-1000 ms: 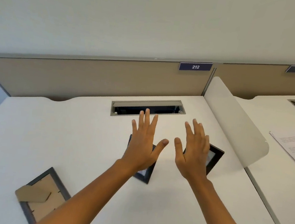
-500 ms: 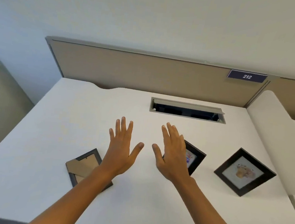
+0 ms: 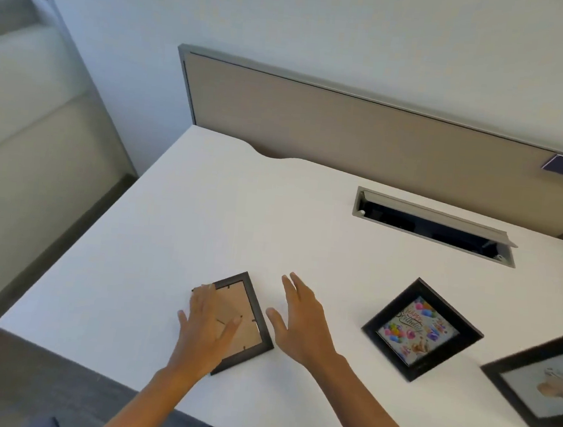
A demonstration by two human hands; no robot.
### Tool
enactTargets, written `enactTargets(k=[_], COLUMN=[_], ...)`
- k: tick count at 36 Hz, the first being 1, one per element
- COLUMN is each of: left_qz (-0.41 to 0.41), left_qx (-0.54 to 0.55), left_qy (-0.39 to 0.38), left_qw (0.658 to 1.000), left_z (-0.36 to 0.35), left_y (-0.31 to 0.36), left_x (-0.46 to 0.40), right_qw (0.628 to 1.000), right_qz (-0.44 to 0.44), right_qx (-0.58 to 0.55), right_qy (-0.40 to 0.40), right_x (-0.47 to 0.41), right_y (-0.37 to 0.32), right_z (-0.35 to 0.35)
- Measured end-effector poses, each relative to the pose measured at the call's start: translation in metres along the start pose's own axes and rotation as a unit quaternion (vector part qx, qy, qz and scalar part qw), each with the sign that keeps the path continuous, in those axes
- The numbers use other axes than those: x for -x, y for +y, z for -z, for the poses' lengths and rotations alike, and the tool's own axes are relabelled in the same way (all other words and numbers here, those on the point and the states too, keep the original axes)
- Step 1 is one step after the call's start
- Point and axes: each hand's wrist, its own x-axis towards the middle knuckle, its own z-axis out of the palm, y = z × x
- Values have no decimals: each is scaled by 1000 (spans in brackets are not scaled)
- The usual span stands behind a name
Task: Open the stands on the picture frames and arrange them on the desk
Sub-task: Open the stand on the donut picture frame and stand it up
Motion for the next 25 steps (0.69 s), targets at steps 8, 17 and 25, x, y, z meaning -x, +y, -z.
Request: enactTargets(k=[8,17,25], left_qz=[126,191,235], left_qx=[110,215,287], left_qy=[41,48,93], left_qw=[985,957,924], left_z=[-8,-19,-23], left_y=[-25,-13,4], left_x=[40,47,47], right_qw=[991,985,978], right_qz=[-50,-97,-107], right_qx=[19,-63,-135], right_qy=[-122,-131,-120], right_x=[18,28,33], right_y=[1,-12,-15], right_z=[-44,-62,-68])
